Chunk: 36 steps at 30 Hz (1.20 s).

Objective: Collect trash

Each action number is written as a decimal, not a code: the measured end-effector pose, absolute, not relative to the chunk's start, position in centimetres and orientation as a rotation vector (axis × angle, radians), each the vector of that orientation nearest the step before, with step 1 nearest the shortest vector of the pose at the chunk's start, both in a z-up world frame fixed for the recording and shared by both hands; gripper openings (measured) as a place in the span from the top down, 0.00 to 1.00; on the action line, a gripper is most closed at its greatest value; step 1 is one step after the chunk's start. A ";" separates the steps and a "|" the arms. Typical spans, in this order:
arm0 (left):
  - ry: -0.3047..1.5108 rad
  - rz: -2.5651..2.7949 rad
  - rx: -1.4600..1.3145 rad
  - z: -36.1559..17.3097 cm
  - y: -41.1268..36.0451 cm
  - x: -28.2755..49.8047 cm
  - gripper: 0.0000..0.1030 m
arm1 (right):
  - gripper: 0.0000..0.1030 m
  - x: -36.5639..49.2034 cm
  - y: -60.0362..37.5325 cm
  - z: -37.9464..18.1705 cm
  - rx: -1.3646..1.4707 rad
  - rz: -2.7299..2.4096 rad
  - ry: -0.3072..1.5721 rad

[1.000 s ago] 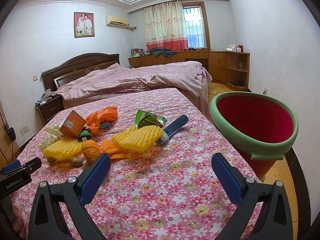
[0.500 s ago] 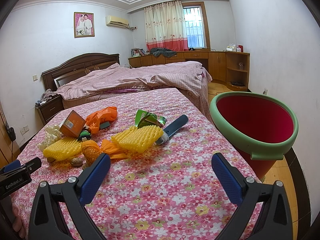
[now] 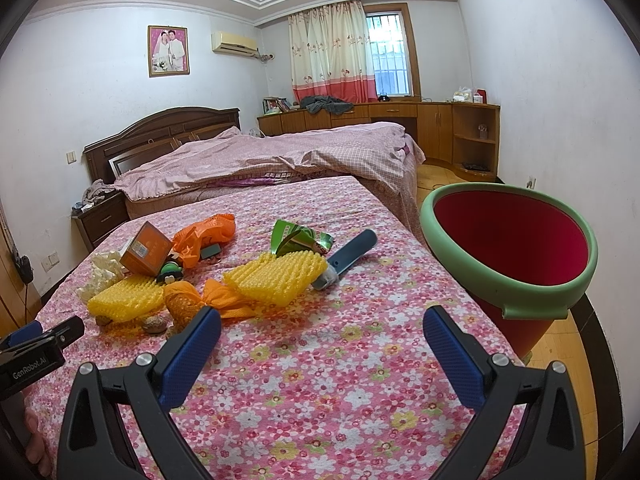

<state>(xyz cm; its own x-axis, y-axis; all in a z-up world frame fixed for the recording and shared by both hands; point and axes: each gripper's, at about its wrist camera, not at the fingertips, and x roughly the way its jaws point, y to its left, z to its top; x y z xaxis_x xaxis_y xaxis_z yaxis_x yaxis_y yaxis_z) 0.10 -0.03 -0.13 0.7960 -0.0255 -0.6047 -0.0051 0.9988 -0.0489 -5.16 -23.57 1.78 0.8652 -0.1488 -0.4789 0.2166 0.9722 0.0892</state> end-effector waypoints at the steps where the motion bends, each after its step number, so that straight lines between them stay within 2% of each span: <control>1: 0.658 -0.018 -0.057 -0.1 0.3 0.2 0.09 | 0.00 -5.1 -23.6 1.8 0.144 -0.193 0.490; 16: 0.730 -0.067 -0.084 1.8 0.9 5.9 0.09 | 0.00 -3.5 -24.3 4.2 0.219 -0.130 0.562; 21: 0.777 -0.050 -0.085 1.3 1.1 8.2 0.13 | 0.00 -1.8 -24.2 4.2 0.236 -0.101 0.660; 25: 0.824 -0.045 -0.104 0.3 1.5 9.6 0.25 | 0.03 -1.0 -24.2 3.9 0.251 -0.093 0.683; 27: 0.849 -0.069 -0.129 -0.2 1.6 10.1 0.28 | 0.09 -0.7 -24.0 3.7 0.255 -0.091 0.696; 28: 0.860 -0.088 -0.139 -0.4 1.5 10.4 0.31 | 0.11 -0.4 -23.8 3.5 0.258 -0.086 0.707; 30: 0.875 -0.121 -0.143 -0.6 1.2 10.8 0.40 | 0.22 0.1 -24.1 3.3 0.268 -0.083 0.729; 34: 0.883 -0.177 -0.150 -0.8 0.4 11.2 0.58 | 0.29 1.4 -24.3 2.5 0.318 -0.061 0.787; 36: 0.883 -0.188 -0.157 -0.9 0.5 11.1 0.61 | 0.33 1.9 -24.4 2.3 0.326 -0.055 0.792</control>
